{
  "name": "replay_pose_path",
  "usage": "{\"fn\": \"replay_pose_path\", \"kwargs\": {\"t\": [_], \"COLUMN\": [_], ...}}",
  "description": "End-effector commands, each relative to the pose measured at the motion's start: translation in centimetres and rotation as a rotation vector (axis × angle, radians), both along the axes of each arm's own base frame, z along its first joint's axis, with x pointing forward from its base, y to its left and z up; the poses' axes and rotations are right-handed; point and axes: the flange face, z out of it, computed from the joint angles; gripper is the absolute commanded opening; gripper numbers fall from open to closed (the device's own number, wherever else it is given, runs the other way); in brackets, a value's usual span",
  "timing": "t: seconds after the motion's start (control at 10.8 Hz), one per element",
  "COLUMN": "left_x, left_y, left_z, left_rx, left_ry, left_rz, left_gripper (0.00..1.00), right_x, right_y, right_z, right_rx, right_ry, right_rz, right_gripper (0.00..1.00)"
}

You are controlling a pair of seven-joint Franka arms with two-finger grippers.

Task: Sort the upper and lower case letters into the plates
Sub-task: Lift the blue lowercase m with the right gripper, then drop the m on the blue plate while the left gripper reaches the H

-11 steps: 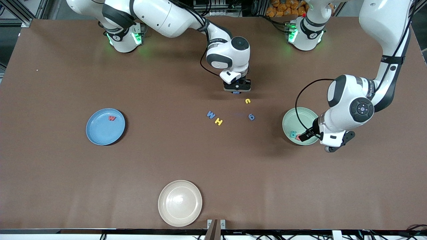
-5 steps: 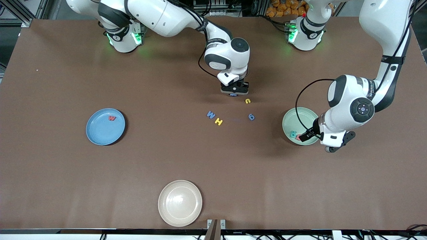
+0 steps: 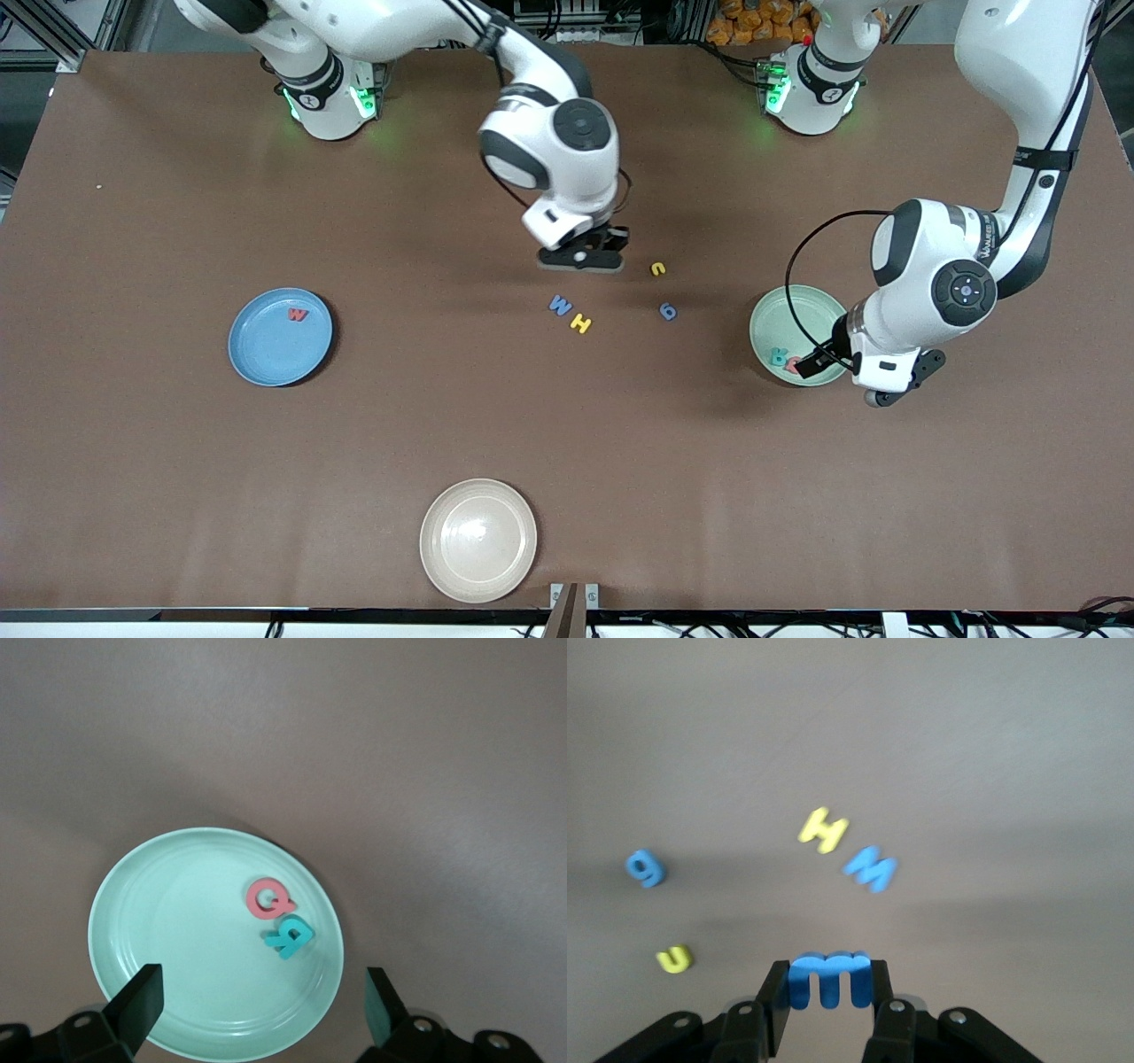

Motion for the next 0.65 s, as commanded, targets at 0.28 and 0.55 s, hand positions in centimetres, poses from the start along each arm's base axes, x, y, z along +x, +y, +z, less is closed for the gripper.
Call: {"fn": "replay_pose_path", "kwargs": {"t": [0.28,0.55], "left_x": [3.0,3.1], "left_y": [-6.7,-12.9], "left_z": [1.6,0.9], "left_rx": [-0.049,-0.069], "left_ry": [-0.051,-0.058], "left_rz": [-0.045,0.014], "left_gripper": [1.0,1.0], "right_x": [7.1,11.3], "right_y": [-22.3,-36.6], "right_z": [4.7,3.8], "right_rx": [-0.148,-0.081], "right_ry": [0.294,0.397], "right_rz": [0.259,0.326], "right_gripper": [0.0,0.0]}}
